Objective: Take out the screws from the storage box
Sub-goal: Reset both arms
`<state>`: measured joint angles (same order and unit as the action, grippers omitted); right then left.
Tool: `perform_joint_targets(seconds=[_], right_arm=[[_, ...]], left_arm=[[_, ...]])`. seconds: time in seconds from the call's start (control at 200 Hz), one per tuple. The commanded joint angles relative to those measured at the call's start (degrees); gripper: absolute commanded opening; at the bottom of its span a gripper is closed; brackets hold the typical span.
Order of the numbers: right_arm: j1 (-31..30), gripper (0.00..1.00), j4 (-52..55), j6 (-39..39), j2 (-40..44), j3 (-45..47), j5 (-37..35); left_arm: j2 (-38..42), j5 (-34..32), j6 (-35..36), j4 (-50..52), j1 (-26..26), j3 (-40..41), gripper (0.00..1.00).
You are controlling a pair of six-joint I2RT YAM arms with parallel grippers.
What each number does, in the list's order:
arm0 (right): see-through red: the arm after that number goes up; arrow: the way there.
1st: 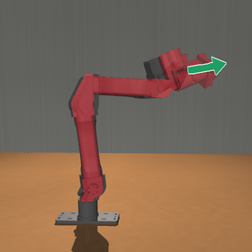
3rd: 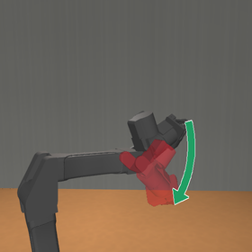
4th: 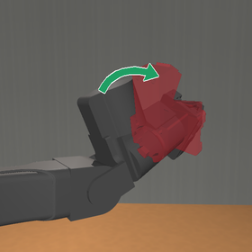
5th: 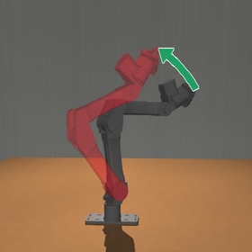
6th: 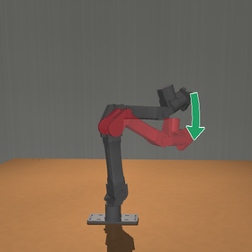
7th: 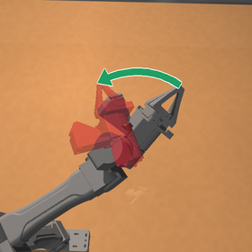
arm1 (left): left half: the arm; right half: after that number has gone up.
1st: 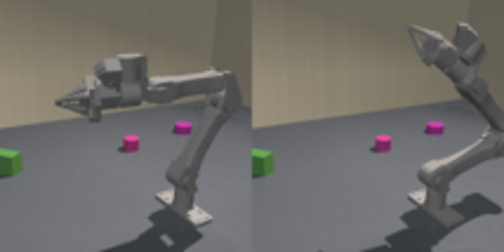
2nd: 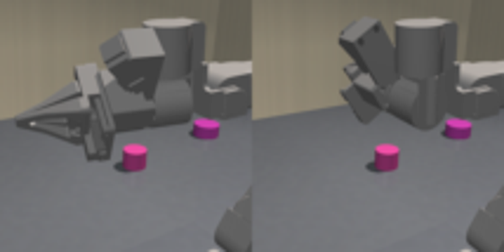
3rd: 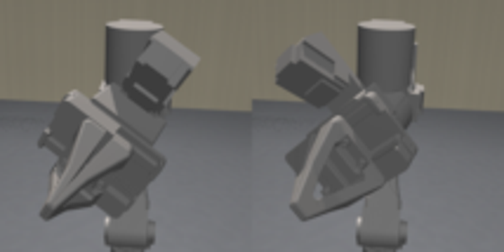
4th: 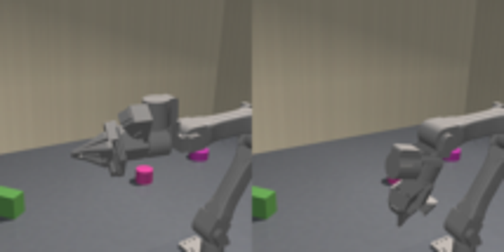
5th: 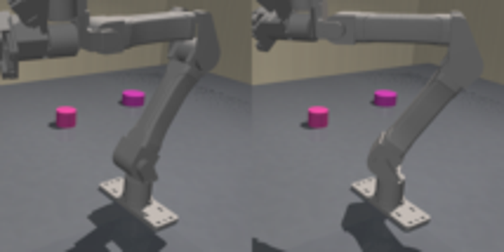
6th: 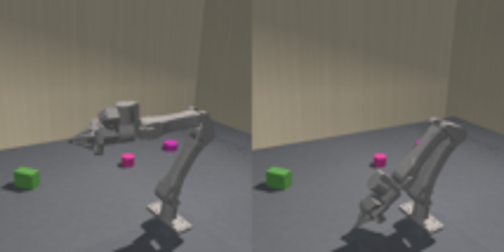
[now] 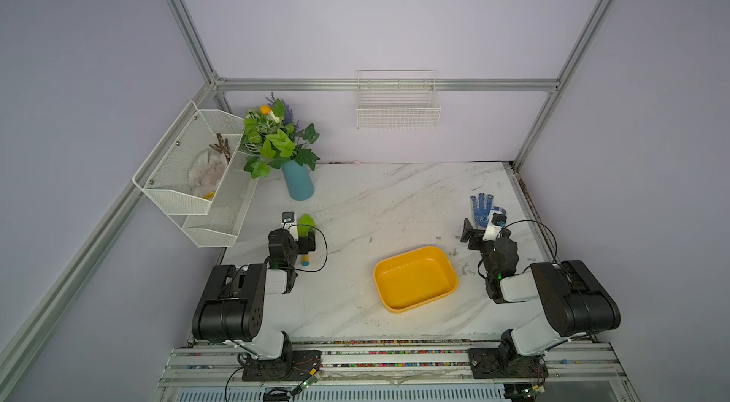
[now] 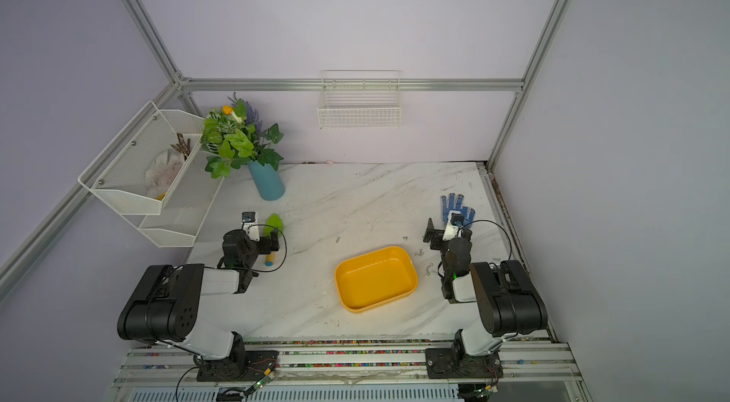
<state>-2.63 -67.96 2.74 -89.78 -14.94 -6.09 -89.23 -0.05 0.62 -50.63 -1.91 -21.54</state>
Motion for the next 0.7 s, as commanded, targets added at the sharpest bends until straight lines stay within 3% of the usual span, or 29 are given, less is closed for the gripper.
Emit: perform_joint_targets(seconds=[0.0,0.175,0.43,0.55,0.695], right_arm=[[0.2,1.0,-2.5,-1.1,0.3,0.5,1.6],[0.2,1.0,-2.2,2.0,0.0,0.1,-5.9],[0.2,1.0,-6.3,-0.8,-0.3,2.0,1.2],[0.2,1.0,3.1,-2.4,0.5,-2.3,5.0],[0.2,1.0,3.8,-2.6,1.0,-2.2,4.3]], left_arm=[[-0.5,-0.8,-0.2,-4.7,-0.2,0.7,1.0],[0.7,-0.8,-0.2,0.0,-0.2,-0.7,1.0],[0.7,-0.9,-0.2,0.1,-0.2,-0.8,1.0],[0.7,-1.0,-0.2,0.3,-0.2,-0.9,1.0],[0.6,-1.0,-0.2,0.2,-0.2,-0.9,1.0]])
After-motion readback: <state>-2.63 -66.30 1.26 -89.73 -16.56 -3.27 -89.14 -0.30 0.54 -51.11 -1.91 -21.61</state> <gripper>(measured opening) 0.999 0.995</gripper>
